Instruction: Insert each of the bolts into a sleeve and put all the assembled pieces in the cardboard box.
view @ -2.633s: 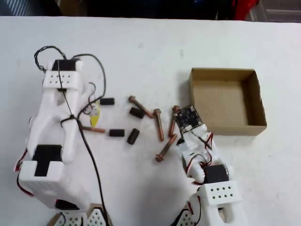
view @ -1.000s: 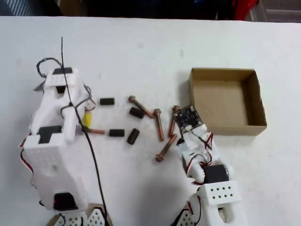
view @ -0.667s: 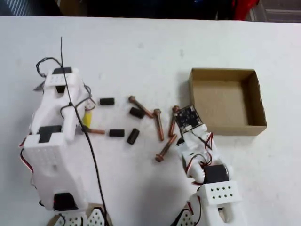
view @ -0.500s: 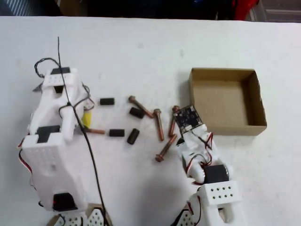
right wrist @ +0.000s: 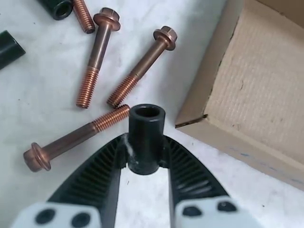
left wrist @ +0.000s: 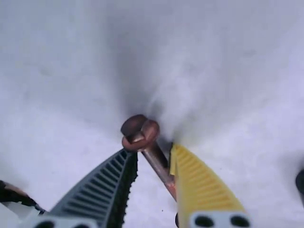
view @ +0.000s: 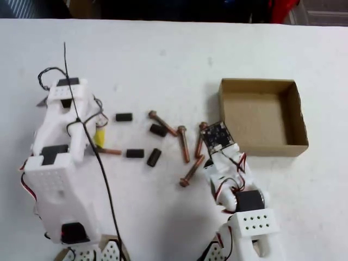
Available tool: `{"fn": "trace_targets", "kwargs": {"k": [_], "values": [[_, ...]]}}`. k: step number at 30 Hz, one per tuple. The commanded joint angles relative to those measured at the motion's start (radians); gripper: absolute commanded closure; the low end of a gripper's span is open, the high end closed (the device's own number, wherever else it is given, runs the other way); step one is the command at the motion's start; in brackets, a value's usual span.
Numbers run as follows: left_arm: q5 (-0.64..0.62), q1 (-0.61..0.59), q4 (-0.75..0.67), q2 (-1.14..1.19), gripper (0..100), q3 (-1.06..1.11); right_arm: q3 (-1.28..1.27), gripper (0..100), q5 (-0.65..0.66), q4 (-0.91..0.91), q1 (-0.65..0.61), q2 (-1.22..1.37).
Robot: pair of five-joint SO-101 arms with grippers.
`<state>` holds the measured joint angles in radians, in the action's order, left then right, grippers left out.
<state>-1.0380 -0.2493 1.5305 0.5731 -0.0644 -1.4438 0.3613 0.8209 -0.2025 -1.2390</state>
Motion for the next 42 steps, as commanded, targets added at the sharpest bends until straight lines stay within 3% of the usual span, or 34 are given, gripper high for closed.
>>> {"fn": "trace_targets", "kwargs": {"k": [1, 23, 28, 36, 42], "values": [[-0.006, -0.051, -0.006, 0.002, 86, -0.040, 0.011, 98.1, -0.002, -0.021, -0.001, -0.016], [-0.003, -0.094, -0.006, 0.004, 86, -0.051, 0.011, 98.1, -0.002, -0.021, -0.001, -0.016], [-0.002, -0.093, -0.006, 0.005, 99, -0.049, 0.011, 98.1, -0.002, -0.021, -0.001, -0.016], [0.000, -0.091, -0.008, 0.005, 95, -0.051, 0.011, 98.1, -0.002, -0.021, -0.001, -0.016], [0.091, 0.012, -0.002, 0.002, 98, -0.058, 0.011, 98.1, -0.002, -0.021, -0.001, -0.016]]}}
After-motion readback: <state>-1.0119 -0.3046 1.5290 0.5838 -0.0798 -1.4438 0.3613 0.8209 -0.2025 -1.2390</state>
